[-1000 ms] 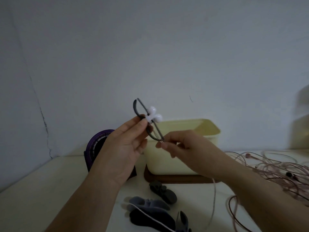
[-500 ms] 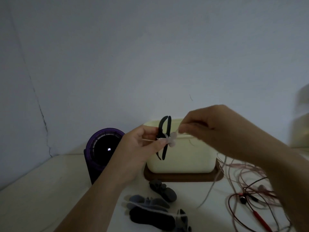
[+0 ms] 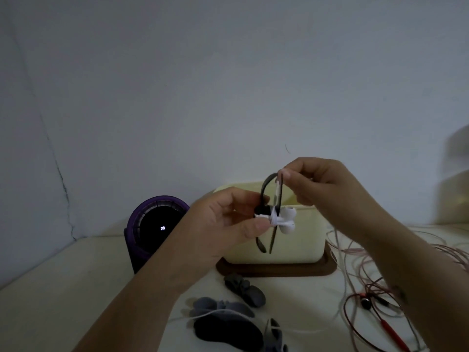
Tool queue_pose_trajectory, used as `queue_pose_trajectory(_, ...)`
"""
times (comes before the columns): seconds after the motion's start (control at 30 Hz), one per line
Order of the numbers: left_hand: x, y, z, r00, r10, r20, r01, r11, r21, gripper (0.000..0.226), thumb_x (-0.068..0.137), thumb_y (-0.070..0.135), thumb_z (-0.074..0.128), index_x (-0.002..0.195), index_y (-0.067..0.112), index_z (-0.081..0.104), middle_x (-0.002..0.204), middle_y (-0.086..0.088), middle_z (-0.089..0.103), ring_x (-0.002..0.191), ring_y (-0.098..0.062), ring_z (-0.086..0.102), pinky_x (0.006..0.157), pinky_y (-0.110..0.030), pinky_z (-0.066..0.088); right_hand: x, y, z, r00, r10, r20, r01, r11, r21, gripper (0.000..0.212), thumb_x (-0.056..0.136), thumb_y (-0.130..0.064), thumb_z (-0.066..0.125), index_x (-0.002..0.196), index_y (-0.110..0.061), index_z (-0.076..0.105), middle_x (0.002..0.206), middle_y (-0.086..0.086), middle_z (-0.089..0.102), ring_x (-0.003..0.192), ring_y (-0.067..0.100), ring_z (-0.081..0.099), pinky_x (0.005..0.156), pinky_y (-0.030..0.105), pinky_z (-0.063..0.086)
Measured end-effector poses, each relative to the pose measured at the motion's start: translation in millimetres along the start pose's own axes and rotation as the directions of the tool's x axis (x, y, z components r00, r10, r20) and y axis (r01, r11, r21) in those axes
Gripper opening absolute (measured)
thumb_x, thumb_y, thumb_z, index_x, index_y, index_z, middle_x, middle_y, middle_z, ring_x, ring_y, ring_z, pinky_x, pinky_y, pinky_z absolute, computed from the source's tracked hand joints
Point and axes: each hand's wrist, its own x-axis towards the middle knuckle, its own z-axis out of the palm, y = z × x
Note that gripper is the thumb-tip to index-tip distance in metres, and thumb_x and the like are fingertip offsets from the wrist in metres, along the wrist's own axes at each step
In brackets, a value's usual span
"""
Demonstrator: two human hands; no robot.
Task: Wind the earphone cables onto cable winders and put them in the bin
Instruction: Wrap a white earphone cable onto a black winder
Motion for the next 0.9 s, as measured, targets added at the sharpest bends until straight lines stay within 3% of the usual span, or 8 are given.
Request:
queue_pose_trajectory(0.07,0,3,2,0.999,0.030,0.025,-0.026,0.992,-0.122,0.022,0.069,0.017,0.082,0.090,0.020,0.077,0.098,-0.001,0.075,0.094,-0.013,0.070,0.080,-0.018,0.053,-2,11,15,0.994,0.038,0.098,-0.046,0.996,0.074,0.016,0.077,-0.038,0.068,0.063,-0.029,0.069,0.062,0.003,0.052,0.059,0.016,0.042,0.058,0.026,0.038)
queue_pose_trajectory(0.17,3,4,-1,0.996,-0.047,-0.080,0.015,0.932,-0.363,0.027,0.073,0.017,0.069,0.099,0.013,0.075,0.103,-0.007,0.074,0.091,-0.014,0.071,0.074,-0.021,0.056,-6,17,38,0.966,0.123,0.227,-0.149,0.984,0.097,0.034,0.094,-0.033,0.054,0.066,-0.020,0.068,0.056,-0.003,0.044,0.051,0.011,0.033,0.050,0.021,0.030)
queue_pose_trajectory(0.23,5,0,-9,0.971,-0.126,-0.205,0.039,0.922,-0.384,0.040,0.070,0.023,0.064,0.108,0.014,0.071,0.108,-0.008,0.073,0.089,-0.010,0.068,0.077,-0.023,0.052,-6,16,41,0.966,0.142,0.218,-0.129,0.989,-0.073,0.039,0.097,-0.033,0.047,0.082,-0.003,0.065,0.053,-0.010,0.045,0.048,0.006,0.034,0.049,0.020,0.029)
queue_pose_trajectory(0.33,7,-7,-19,0.915,-0.189,-0.356,0.054,0.932,-0.358,0.041,0.067,0.027,0.065,0.107,0.018,0.071,0.106,-0.004,0.073,0.089,-0.008,0.065,0.074,-0.019,0.048,-8,6,37,0.954,0.119,0.276,-0.008,0.928,-0.374,0.033,0.097,-0.033,0.046,0.094,-0.006,0.066,0.057,-0.009,0.047,0.047,0.002,0.040,0.049,0.013,0.033)
queue_pose_trajectory(0.43,8,-10,-20,0.884,-0.203,-0.421,0.085,0.955,-0.283,0.032,0.065,0.029,0.066,0.095,0.022,0.074,0.092,0.000,0.074,0.082,-0.006,0.064,0.065,-0.015,0.047,-10,-6,33,0.937,0.154,0.315,0.020,0.874,-0.486,0.032,0.097,-0.032,0.047,0.100,-0.009,0.069,0.055,-0.005,0.044,0.047,0.006,0.037,0.049,0.014,0.033)
queue_pose_trajectory(0.53,8,-10,-19,0.874,-0.235,-0.426,0.108,0.947,-0.302,0.026,0.065,0.028,0.065,0.090,0.022,0.073,0.081,0.005,0.072,0.071,-0.001,0.063,0.067,-0.019,0.039,-11,-14,30,0.927,0.186,0.325,0.015,0.848,-0.529,0.025,0.097,-0.031,0.047,0.097,-0.024,0.071,0.047,-0.016,0.048,0.044,0.004,0.042,0.051,0.013,0.036)
queue_pose_trajectory(0.7,8,-13,-18,0.852,-0.407,-0.330,0.192,0.828,-0.527,0.019,0.069,0.026,0.066,0.082,0.020,0.077,0.087,0.007,0.074,0.067,0.002,0.064,0.063,-0.017,0.039,-14,-14,29,0.882,0.253,0.398,0.029,0.812,-0.582,0.028,0.099,-0.028,0.042,0.098,-0.024,0.069,0.047,-0.029,0.048,0.043,0.003,0.042,0.051,0.012,0.036)
queue_pose_trajectory(0.9,8,-19,-8,0.859,-0.382,-0.340,0.228,0.881,-0.414,0.023,0.069,0.027,0.064,0.089,0.021,0.076,0.083,0.008,0.074,0.061,0.004,0.061,0.057,-0.016,0.031,-14,-16,24,0.882,0.235,0.409,0.070,0.792,-0.606,0.026,0.098,-0.032,0.043,0.097,-0.027,0.069,0.051,-0.024,0.051,0.047,0.002,0.044,0.055,0.011,0.038)
